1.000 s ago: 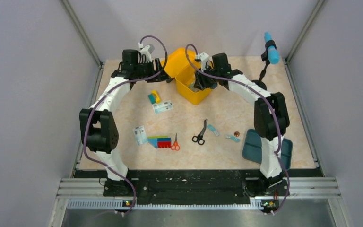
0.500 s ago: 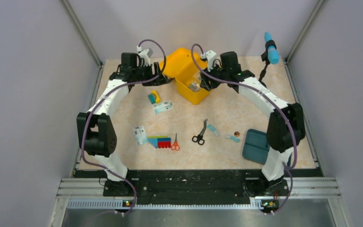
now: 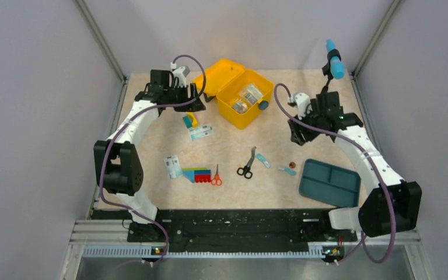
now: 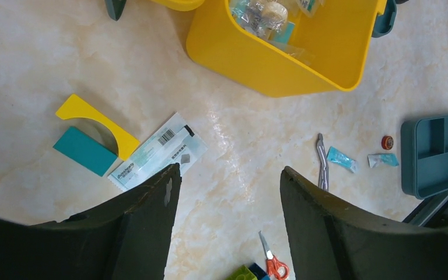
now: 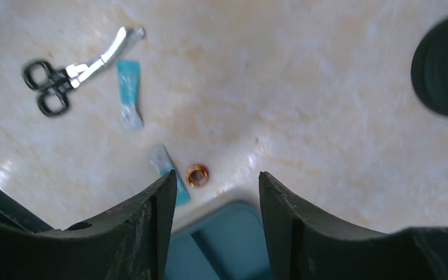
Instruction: Organize the medicine kit
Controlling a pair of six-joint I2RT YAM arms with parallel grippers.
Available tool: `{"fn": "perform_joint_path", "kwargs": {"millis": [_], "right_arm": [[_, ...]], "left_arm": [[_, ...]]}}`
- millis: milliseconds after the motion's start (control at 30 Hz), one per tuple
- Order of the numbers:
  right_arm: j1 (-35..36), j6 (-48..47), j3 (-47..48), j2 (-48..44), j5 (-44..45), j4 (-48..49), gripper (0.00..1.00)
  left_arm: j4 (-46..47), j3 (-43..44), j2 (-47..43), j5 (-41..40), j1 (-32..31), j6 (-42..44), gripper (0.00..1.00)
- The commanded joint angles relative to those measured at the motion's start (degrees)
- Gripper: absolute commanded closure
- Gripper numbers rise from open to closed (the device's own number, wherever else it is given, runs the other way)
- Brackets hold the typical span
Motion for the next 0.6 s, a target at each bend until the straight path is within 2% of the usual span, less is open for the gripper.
{"fn": "perform_joint_path", "kwargs": {"millis": [0,167,267,433,567], "right_arm": [[-8.1,-7.7,-5.3,-3.2,1.6,-11.3,0.47],[-17.8,-23.4,-15.3,-9.9,0.8,-11.4,0.48],[-24.1,-31.5,-17.3,-12.4,-2.1,-14.5,0.49],[-26.4,-48.6,-21.1,-16.1,-2.1,-23.9,0.52],[-26.3,-54.4,-25.3,-17.9,1.1,-24.2,0.55]], "left_arm": [[1.8,3.6,-0.6,1.8,-0.8,-3.0,0.32],[3.0,5.6,1.7,1.9,-2.5,-3.7,0.33],[3.5,4.9,1.6,2.3,-2.8,-4.0,0.33],[3.7,2.9,0.7,1.7,-2.8,-3.9,0.34],[4.0,2.3,0.3,1.6,-2.8,-4.0,0.34]]}}
